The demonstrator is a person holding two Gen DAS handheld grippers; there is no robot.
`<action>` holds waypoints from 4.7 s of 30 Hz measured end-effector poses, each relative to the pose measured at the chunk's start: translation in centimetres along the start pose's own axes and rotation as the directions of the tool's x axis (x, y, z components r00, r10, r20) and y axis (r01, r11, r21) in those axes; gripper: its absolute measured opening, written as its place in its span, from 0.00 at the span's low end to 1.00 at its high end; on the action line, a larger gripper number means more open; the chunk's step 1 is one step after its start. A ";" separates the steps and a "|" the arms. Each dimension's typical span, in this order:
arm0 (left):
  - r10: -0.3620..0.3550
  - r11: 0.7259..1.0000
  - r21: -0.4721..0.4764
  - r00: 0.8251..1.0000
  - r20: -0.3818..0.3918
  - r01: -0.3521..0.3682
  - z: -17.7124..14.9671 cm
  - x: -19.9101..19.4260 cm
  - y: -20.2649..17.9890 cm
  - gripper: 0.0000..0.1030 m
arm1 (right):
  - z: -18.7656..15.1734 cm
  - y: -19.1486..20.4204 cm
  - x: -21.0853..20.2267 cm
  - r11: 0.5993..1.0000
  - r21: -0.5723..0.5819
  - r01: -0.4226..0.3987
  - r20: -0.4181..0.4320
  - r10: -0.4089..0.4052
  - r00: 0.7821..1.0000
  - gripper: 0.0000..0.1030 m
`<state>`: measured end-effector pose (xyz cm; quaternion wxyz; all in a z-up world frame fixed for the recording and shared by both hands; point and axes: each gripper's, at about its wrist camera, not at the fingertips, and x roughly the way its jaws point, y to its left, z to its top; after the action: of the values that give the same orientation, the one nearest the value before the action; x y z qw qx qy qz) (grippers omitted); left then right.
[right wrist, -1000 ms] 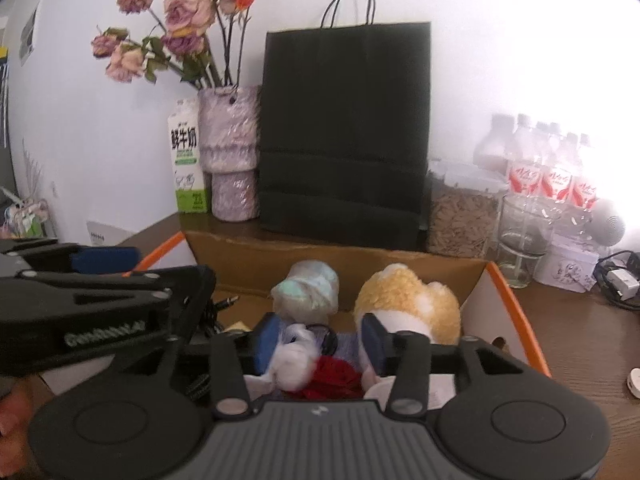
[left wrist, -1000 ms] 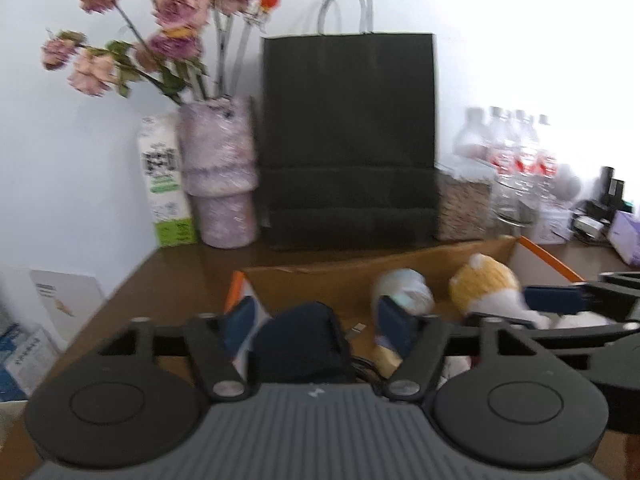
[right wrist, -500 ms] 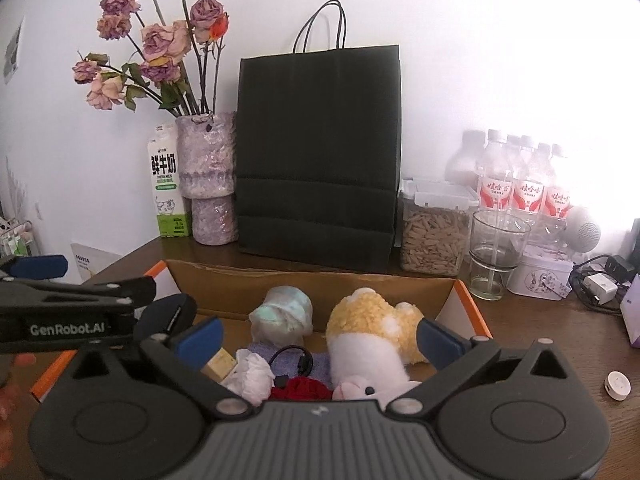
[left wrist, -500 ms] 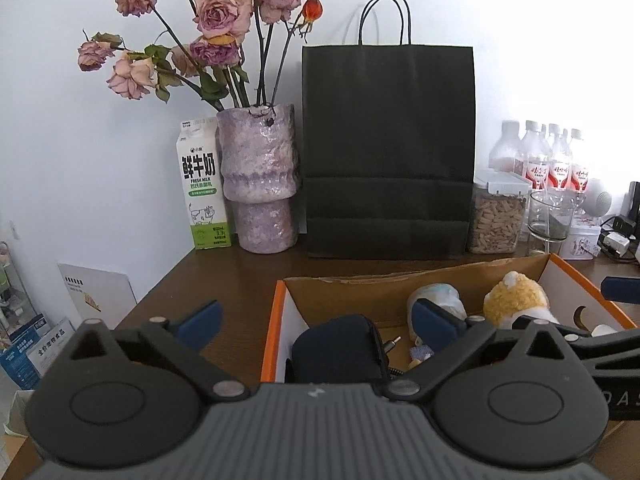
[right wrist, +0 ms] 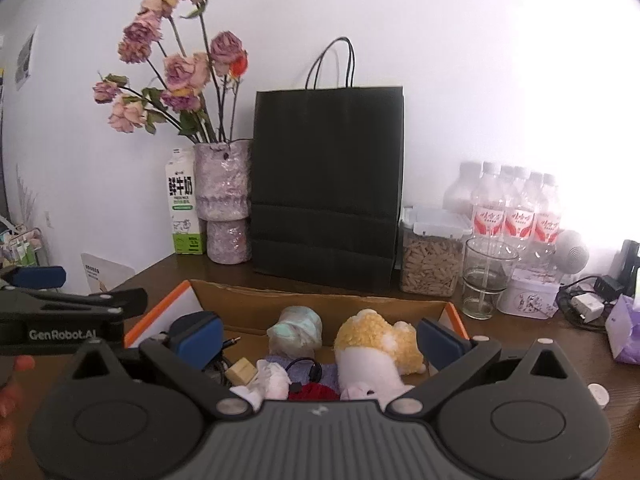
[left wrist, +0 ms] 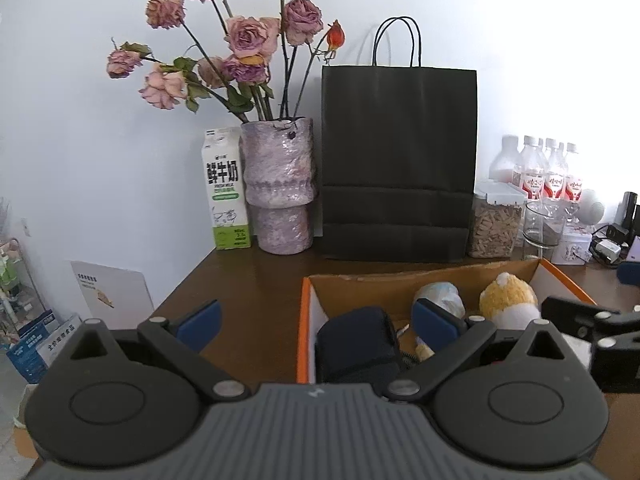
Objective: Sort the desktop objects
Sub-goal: 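Lift both grippers out of the box toward the white bottle caps, then grasp a white bottle cap with the left gripper, then grasp the other white cap with the right gripper while the left holds its cap, then carry both white caps over the cardboard box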
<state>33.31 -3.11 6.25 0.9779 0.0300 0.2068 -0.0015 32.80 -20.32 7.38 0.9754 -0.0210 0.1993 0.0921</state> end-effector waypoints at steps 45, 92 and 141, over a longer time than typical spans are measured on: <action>-0.185 0.977 0.048 0.939 -0.291 0.208 -12.7 -4.8 -3.5 0.28 | -13.1 -2.0 -7.1 0.999 0.050 0.003 -0.261 0.010 0.965 1.00; -0.147 0.989 -0.030 0.974 -0.175 0.144 -10.2 -4.4 4.0 0.28 | -11.0 4.6 0.3 0.999 0.002 -0.048 -0.298 0.046 0.953 0.31; -0.192 0.981 0.021 0.981 0.034 0.192 1.8 -0.8 -3.7 0.28 | 1.2 0.7 0.8 0.997 0.027 -0.071 -0.022 0.072 0.997 0.26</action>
<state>33.28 -6.89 8.03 0.9765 0.0182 0.1910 -0.0983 33.87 -19.36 8.13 0.9693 -0.0022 0.2124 0.1239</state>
